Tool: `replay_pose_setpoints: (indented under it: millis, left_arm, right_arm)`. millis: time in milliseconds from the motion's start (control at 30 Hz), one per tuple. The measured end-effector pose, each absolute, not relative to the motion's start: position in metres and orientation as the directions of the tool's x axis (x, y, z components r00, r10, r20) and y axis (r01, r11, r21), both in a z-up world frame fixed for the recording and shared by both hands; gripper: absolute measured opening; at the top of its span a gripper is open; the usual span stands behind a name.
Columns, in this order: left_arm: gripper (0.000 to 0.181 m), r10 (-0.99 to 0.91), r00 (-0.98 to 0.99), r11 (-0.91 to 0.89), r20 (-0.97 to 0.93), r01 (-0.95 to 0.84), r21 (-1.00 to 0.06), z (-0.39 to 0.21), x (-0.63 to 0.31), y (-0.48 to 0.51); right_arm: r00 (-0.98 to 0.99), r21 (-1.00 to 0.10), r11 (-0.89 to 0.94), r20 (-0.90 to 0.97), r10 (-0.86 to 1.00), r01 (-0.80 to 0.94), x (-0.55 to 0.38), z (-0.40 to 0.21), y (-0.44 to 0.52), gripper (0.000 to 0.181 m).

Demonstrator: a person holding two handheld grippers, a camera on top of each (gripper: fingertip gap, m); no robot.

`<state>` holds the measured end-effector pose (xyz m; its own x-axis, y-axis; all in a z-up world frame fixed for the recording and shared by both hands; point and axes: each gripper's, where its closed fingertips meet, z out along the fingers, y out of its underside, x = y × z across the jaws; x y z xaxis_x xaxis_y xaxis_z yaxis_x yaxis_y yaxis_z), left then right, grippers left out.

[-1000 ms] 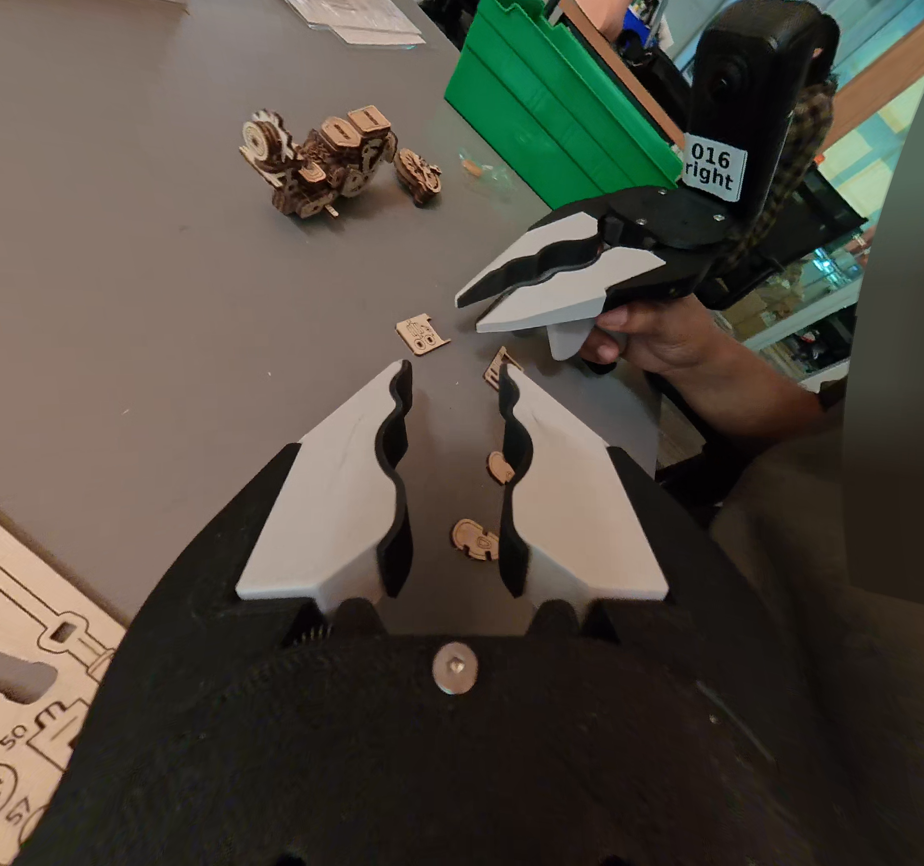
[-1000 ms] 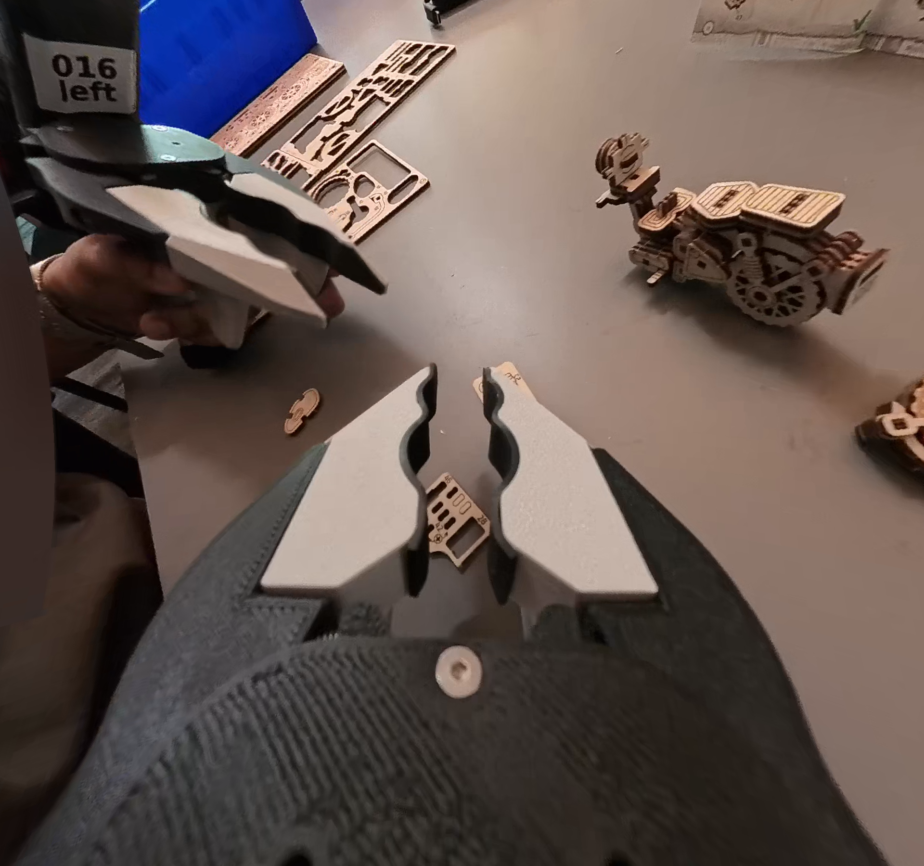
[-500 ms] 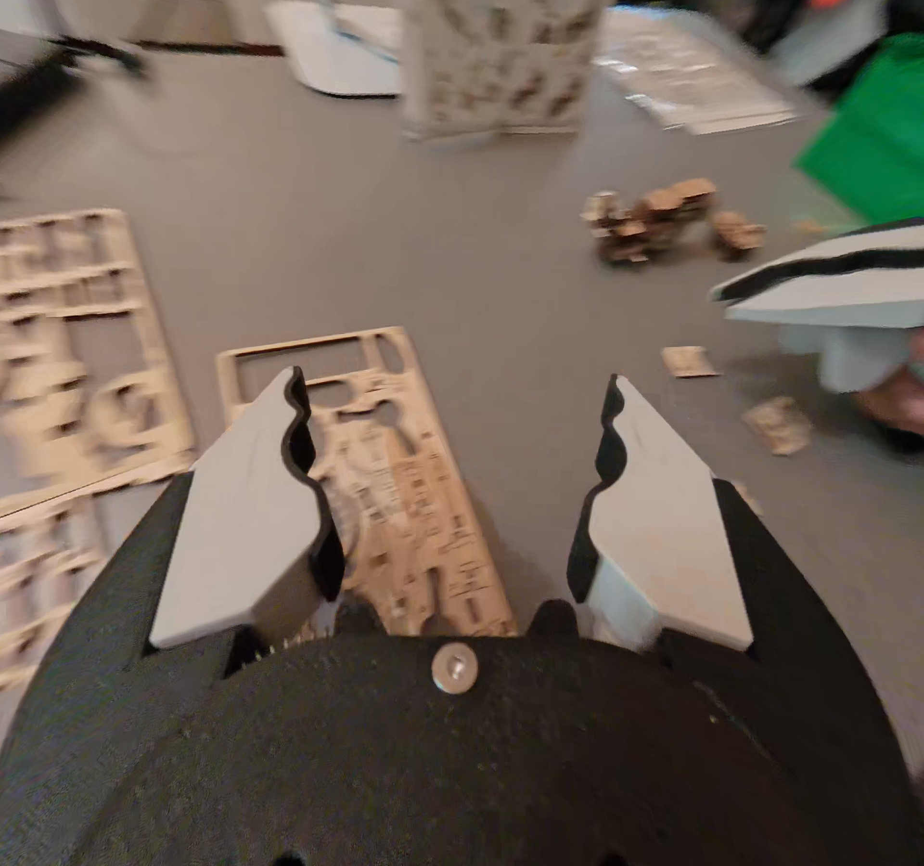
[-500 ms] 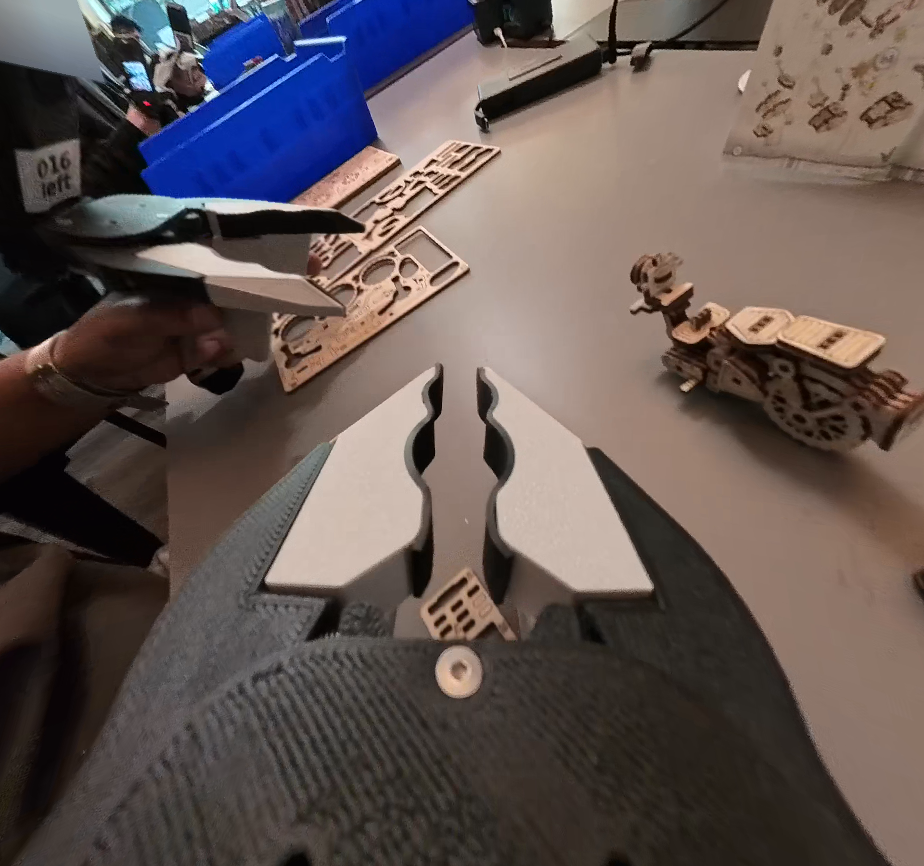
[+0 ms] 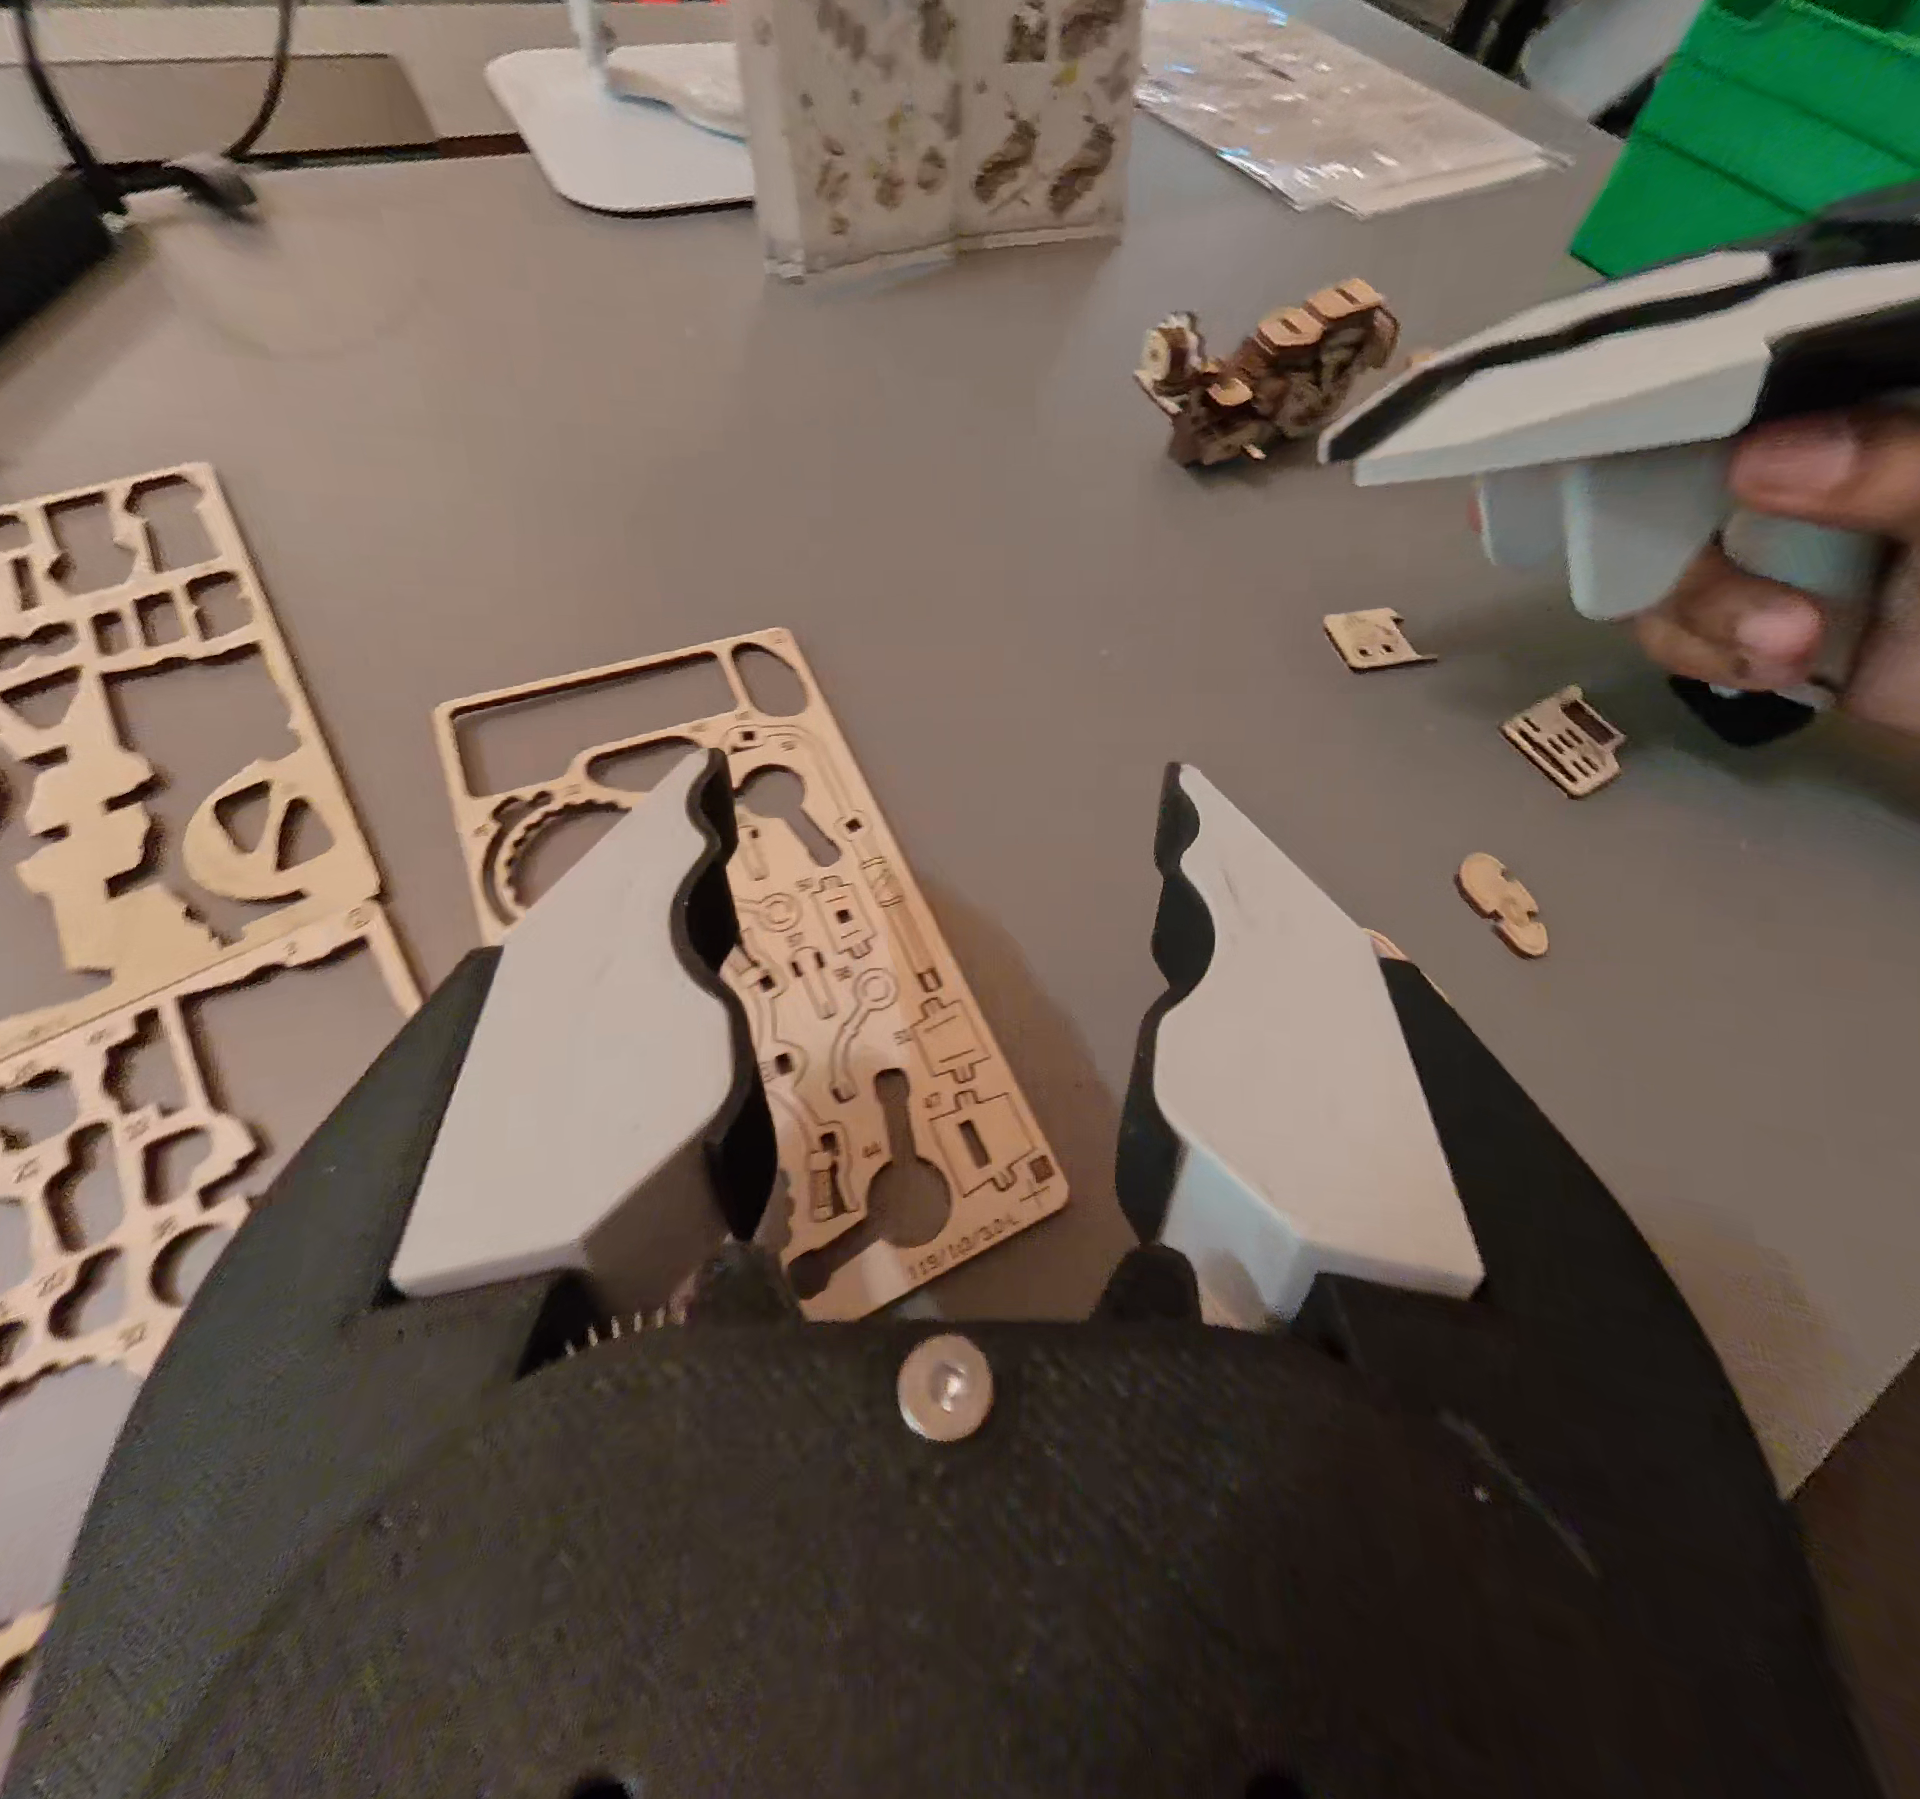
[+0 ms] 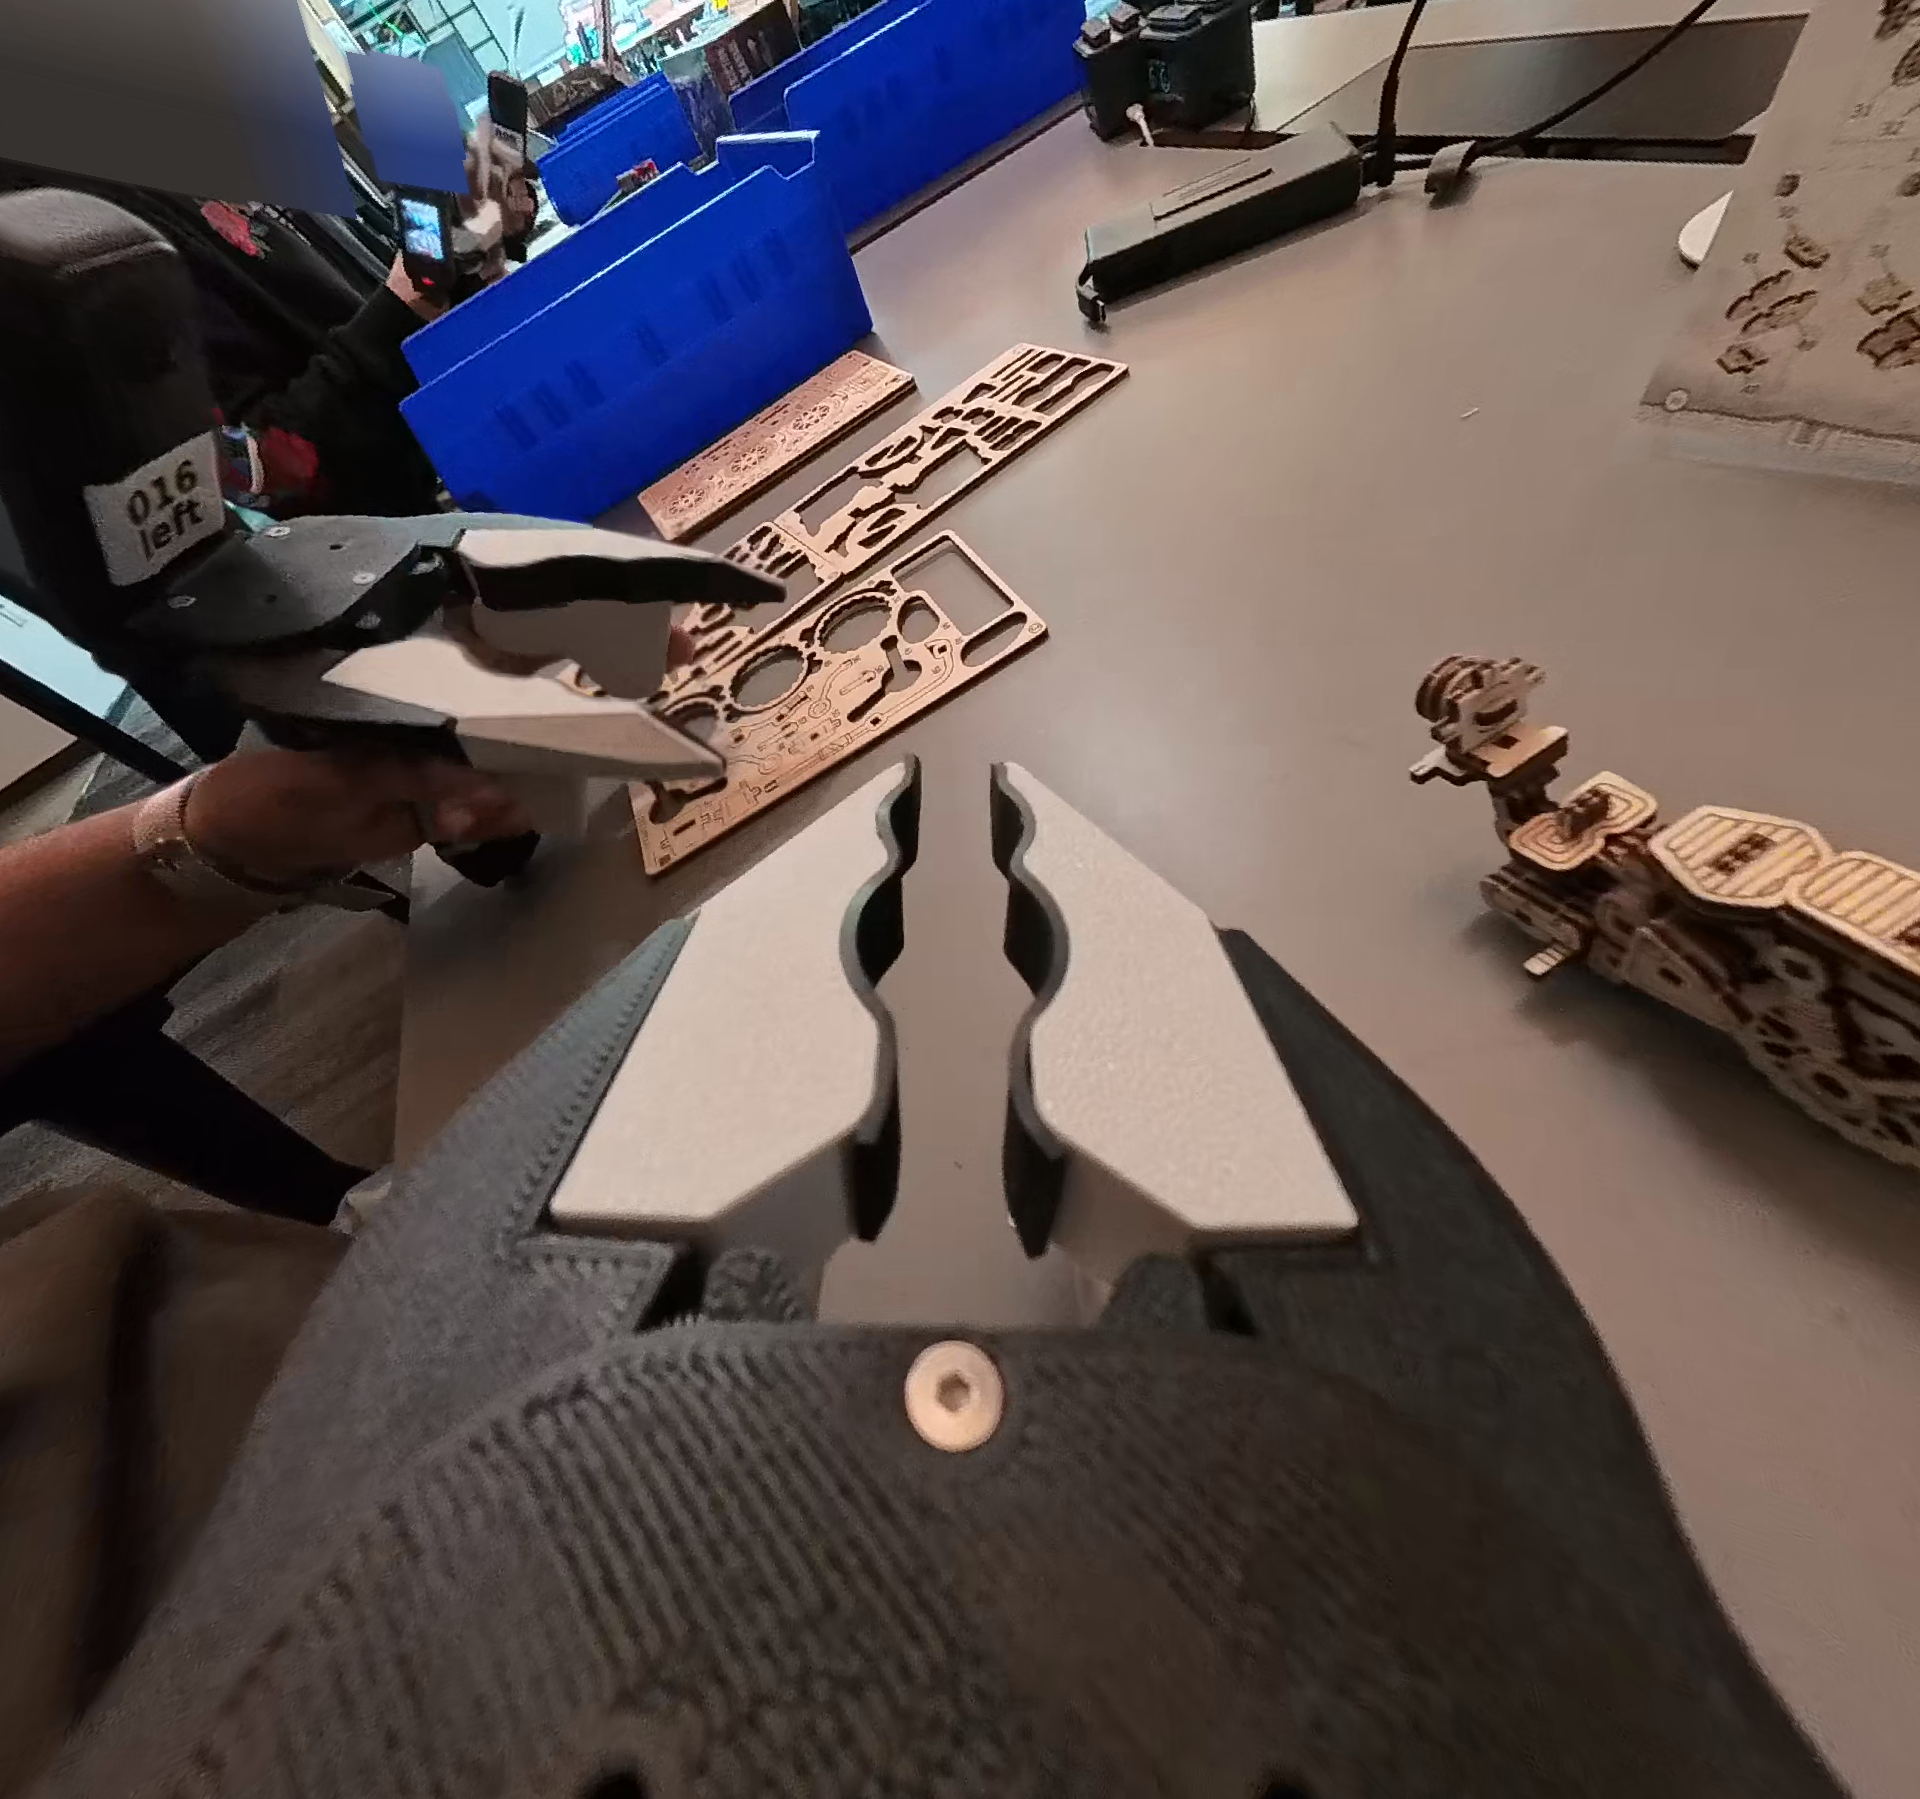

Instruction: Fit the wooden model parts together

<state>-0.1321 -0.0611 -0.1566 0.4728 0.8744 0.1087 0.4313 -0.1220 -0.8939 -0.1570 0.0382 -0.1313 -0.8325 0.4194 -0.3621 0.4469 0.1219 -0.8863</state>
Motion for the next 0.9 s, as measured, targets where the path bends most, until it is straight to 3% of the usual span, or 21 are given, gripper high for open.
replay_pose_setpoints:
  millis: [133, 900]
  left_arm:
    - [0.077, 0.855, 0.517, -0.188, 0.051, 0.401, -0.897, -0.157, -0.128, -0.047]
    - [0.066, 0.686, 0.688, -0.121, 0.234, 0.426, -0.897, -0.147, -0.128, 0.016]
  right_arm:
    - [-0.831, -0.885, 0.130, -0.358, 0.425, 0.448, -0.158, -0.134, 0.039, 0.011]
    - [-0.779, -0.886, 0.119, -0.321, 0.538, 0.448, -0.146, -0.142, 0.082, 0.012]
